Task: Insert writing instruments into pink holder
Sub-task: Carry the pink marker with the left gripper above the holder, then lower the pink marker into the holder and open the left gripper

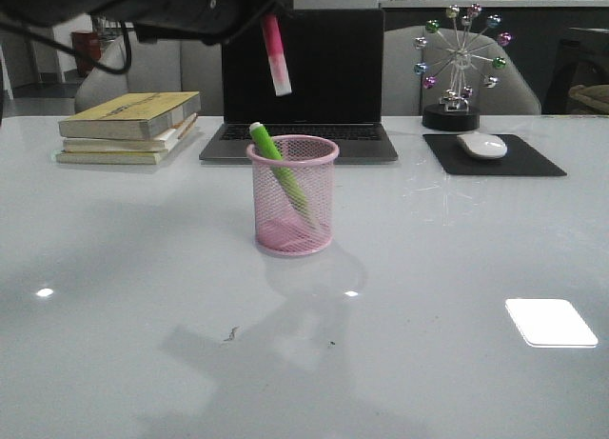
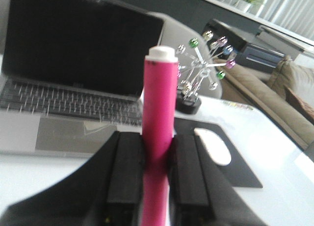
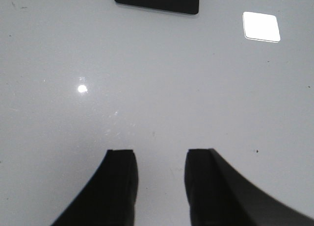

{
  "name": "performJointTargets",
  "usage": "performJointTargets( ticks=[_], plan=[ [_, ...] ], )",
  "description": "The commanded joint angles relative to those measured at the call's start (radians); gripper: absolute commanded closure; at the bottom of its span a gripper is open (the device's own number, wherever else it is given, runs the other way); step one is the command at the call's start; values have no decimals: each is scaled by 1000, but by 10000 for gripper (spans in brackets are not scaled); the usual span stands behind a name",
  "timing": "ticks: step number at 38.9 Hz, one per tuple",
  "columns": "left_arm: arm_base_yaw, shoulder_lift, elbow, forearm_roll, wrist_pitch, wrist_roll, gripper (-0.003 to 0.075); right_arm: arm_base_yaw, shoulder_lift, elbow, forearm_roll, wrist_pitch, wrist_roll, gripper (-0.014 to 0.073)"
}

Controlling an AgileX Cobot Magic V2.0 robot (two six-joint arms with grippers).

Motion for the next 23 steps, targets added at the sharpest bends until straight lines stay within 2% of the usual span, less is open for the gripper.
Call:
performJointTargets(
  ticks=[1,6,12,19,23],
  plan=[
    [-9,-8,-19,21,-95,-71,628,-6,-11,-29,1,-63,-7,221],
    [-17,26,-19,69,-89,-163,628,-6,-11,-29,-8,-63,-7,221],
    [-35,28,-19,86,-96,-166,628,-6,-11,-29,-18,-63,-7,221],
    [-38,25,-21,121,29,-166,625,-6,-6,-29,-18,-64,-7,221],
    [-38,27,-21,185,40,-166,566,-6,-6,-27,-18,-64,-7,221]
  ],
)
